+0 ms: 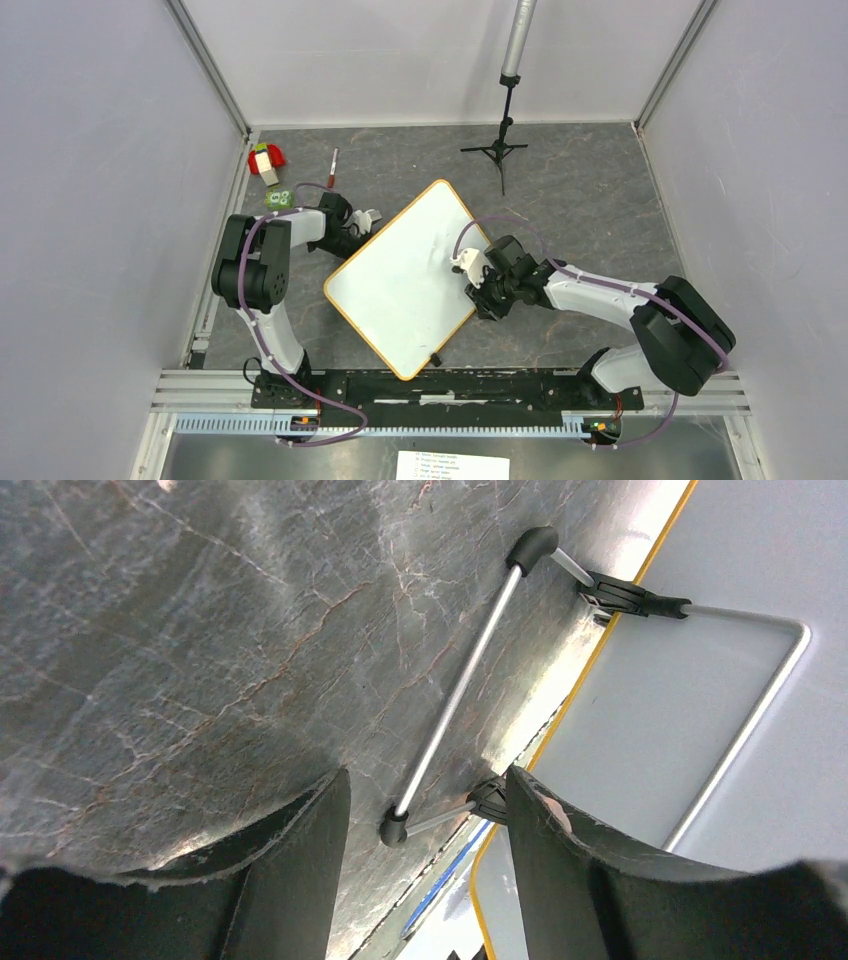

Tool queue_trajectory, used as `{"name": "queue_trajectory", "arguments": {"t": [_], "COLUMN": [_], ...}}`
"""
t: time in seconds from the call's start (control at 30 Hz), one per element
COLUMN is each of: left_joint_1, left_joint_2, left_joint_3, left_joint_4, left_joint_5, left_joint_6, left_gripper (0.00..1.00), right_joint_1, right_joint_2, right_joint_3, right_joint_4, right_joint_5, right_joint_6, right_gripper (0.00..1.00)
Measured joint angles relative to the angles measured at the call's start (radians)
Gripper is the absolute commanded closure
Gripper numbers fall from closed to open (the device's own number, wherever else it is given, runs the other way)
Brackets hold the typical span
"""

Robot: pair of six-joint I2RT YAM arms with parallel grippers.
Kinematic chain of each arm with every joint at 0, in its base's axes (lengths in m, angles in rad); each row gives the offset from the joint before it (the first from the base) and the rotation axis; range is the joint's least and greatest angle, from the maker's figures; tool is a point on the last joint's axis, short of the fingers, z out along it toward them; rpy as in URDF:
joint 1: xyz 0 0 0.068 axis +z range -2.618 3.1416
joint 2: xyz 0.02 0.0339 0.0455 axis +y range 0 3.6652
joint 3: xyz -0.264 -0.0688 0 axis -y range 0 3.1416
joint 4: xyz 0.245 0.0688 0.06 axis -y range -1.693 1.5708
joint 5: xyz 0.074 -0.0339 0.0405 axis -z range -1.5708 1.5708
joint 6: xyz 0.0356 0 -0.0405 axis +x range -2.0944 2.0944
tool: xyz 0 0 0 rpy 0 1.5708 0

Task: Write a sentence on the whiteboard
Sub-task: Adjust the whiteboard at the center of the board.

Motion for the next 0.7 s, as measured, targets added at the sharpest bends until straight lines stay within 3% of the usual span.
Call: {"name": "queue_trajectory", "arguments": {"t": [0.1,0.17,0.2,0.7], "left_joint_1": [0.0,0.001,0.001,0.012], "left_joint_2": [0.0,0.0,0.0,-0.009], "left_joint_3": [0.0,0.0,0.0,-0.006], "left_joint_4": [0.002,0.003,0.003,0.011], "left_joint_5": [0.001,0.001,0.002,0.003], "left_joint_6": [-0.004,-0.006,-0.007,-0.008], "left_gripper": [0.34,0.34,0.33,0.3], "right_joint_1": [0.015,0.016,0.016,-0.008], "right_joint_2": [0.0,0.001,0.003,-0.069], "right_joint_3": [0.0,0.001,0.004,-0.057], "right_joint_4": [0.002,0.002,0.0,0.015], "right_joint_5": [0.018,0.025,0.029,0.07], "right_joint_6": [0.008,0.021,0.031,0.088], "right_gripper": [0.83,0.98,1.0,1.0]}}
